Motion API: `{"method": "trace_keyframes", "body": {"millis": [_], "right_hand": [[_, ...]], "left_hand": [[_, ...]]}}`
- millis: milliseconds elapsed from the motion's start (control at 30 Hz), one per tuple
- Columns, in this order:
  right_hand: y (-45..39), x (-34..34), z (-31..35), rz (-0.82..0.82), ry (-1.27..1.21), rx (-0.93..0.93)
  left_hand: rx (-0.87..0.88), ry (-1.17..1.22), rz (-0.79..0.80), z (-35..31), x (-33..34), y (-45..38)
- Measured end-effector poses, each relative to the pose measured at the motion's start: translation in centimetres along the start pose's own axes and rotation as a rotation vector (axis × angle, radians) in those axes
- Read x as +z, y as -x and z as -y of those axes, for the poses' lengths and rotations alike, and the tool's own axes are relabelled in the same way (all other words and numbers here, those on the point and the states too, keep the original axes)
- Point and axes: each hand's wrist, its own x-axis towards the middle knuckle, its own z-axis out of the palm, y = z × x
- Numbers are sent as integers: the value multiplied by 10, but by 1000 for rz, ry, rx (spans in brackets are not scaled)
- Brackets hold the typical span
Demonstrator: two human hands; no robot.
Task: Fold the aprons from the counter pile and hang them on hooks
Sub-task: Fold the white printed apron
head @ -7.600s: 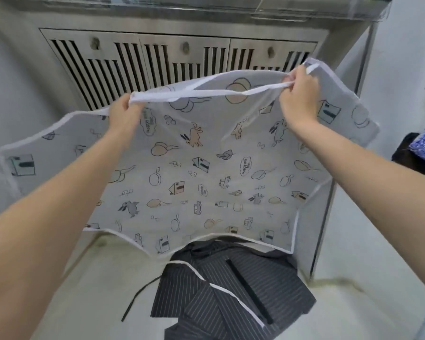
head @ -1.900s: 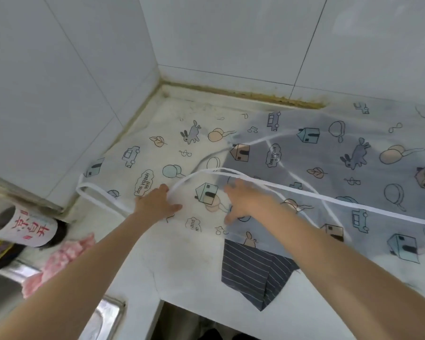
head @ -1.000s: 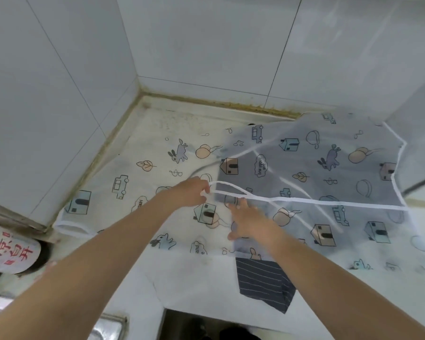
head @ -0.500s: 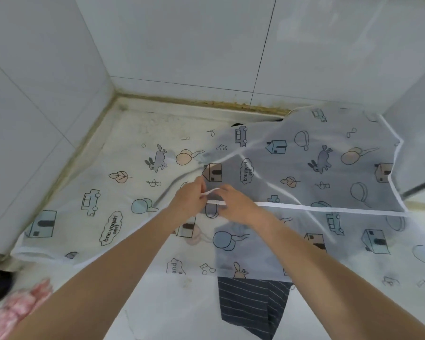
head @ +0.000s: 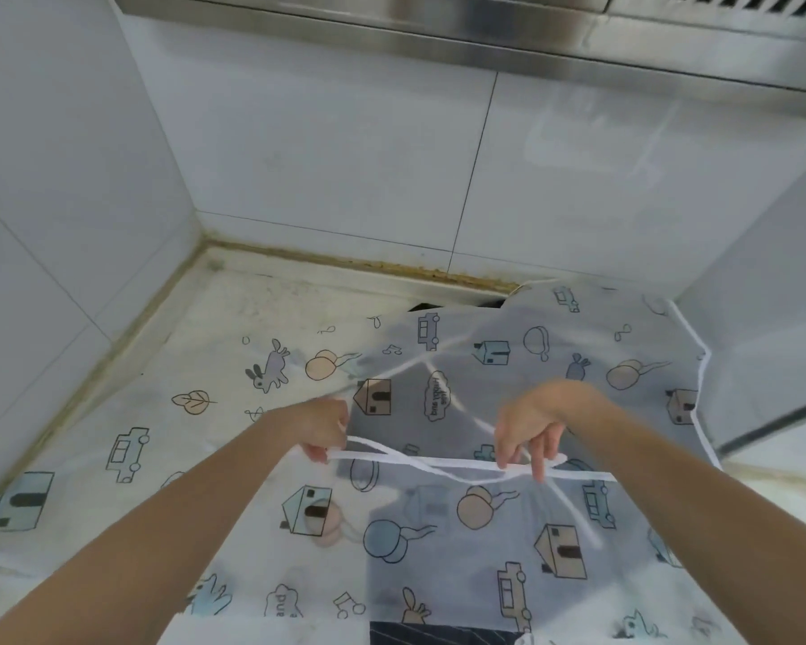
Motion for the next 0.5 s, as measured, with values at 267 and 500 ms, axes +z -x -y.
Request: {"method": "trace_keyframes", "body": {"millis": [267, 500], "right_hand": [[-37, -74, -9, -942, 358, -120], [-48, -93, -6, -659, 397, -240]], "left_hand": [[171, -83, -422, -43, -42, -18], [261, 188, -749, -68, -71, -43]]}}
